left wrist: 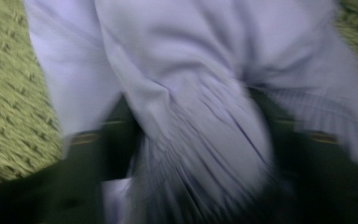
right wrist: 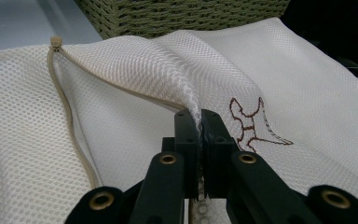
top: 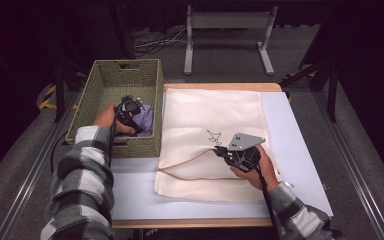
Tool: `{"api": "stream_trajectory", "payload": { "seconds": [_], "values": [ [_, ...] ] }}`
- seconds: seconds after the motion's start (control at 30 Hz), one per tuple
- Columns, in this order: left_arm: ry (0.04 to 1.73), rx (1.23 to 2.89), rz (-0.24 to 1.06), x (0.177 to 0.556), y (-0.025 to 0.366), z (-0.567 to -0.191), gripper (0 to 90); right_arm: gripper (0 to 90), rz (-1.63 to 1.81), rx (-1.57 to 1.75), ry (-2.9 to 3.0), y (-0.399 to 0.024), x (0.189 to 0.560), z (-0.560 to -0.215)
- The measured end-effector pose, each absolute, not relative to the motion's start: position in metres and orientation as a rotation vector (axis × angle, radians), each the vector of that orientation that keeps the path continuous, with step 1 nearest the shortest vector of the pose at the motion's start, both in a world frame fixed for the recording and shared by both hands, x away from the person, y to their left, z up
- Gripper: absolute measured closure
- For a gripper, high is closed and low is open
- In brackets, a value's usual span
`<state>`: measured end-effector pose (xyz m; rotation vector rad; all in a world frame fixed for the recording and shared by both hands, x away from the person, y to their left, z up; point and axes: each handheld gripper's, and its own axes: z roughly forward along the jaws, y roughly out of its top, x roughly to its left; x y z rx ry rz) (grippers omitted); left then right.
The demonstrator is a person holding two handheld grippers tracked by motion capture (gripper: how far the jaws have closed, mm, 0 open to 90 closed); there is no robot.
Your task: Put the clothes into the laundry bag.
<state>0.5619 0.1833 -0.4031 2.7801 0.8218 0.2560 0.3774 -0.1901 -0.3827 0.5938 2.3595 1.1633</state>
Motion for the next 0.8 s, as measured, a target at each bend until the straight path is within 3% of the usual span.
{"api": "stream_trajectory", "payload": {
  "seconds": [0.1, 0.2, 0.37, 0.8],
  "values": [
    [0.816, 2.79, 0.301, 0.562, 0.183, -0.402, 73.9, 86.6, 1.16, 0.589, 2.361, -0.19, 0.378, -0.383],
    [0.832, 2.778, 0.365, 0.561, 0.184, -0.4, 77.3, 86.7, 1.159, 0.591, 2.355, -0.191, 0.377, -0.382],
    [0.875, 2.656, 0.55, 0.556, 0.192, -0.384, 78.7, 86.9, 1.164, 0.596, 2.342, -0.192, 0.377, -0.38],
    [0.88, 2.251, 0.691, 0.518, 0.219, -0.336, 79.0, 87.0, 1.194, 0.574, 2.322, -0.19, 0.383, -0.375]
  ]
}}
